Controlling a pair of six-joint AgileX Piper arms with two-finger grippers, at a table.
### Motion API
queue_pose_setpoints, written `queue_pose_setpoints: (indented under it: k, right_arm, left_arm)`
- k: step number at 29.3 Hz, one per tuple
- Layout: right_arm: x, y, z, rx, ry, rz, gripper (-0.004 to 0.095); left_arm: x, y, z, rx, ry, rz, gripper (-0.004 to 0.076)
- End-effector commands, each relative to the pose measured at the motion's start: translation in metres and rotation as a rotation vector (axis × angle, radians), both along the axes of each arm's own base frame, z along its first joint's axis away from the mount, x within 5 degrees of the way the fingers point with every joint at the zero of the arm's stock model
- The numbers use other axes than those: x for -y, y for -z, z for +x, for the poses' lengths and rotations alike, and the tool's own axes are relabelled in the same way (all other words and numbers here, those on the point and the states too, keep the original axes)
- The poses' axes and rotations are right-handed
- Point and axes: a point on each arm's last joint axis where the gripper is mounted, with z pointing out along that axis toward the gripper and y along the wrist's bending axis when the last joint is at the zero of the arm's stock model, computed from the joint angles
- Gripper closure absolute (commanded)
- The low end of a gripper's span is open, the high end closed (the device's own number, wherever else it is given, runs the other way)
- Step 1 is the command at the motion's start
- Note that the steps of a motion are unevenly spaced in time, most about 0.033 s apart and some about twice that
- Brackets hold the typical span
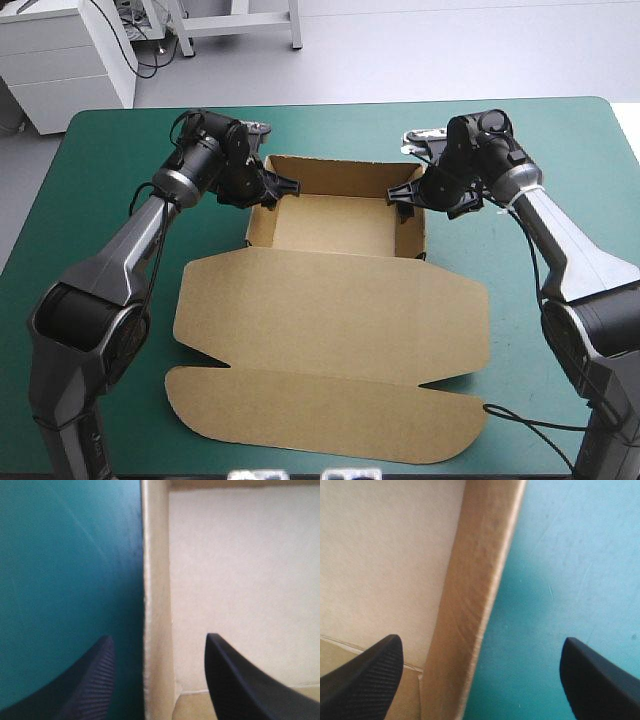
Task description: Fold the box
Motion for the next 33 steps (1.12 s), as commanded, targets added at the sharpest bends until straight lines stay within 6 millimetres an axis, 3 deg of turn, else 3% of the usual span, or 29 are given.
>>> queue_pose_setpoints:
  k: [1,7,9,13,15,21,26,33]
  right_arm:
    - [0.004,-0.055,-0.006,0.144,0.006,0.051,0.0120]
    - [0.005,-0.092,-0.019,0.237,0.005,0.115,0.0120]
    - [0.007,-0.100,-0.025,0.256,0.005,0.121,0.0121]
    - [0.009,-0.109,-0.033,0.275,0.003,0.137,0.0121]
    - [0.009,-0.106,-0.034,0.263,0.007,0.139,0.0121]
    - [0.009,-0.073,-0.033,0.153,0.012,0.104,0.0126]
    - [0.009,-0.051,-0.033,0.091,0.009,0.080,0.0142]
    - [0.008,-0.038,-0.027,0.074,0.010,0.066,0.0143]
  left_arm:
    - [-0.006,-0.061,-0.012,0.128,-0.003,-0.059,0.0334]
    - [-0.014,-0.135,-0.041,0.326,0.043,-0.172,0.0375]
    - [-0.021,-0.155,-0.057,0.386,0.076,-0.171,0.0465]
    - [-0.031,-0.184,-0.091,0.468,0.142,-0.170,0.0736]
    - [-0.031,-0.194,-0.110,0.510,0.223,-0.134,0.0731]
    - [-0.031,-0.199,-0.161,0.520,0.337,-0.129,0.0731]
    - [-0.046,-0.192,-0.192,0.538,0.387,-0.102,0.0731]
    - [-0.076,-0.161,-0.236,0.563,0.371,-0.068,0.0731]
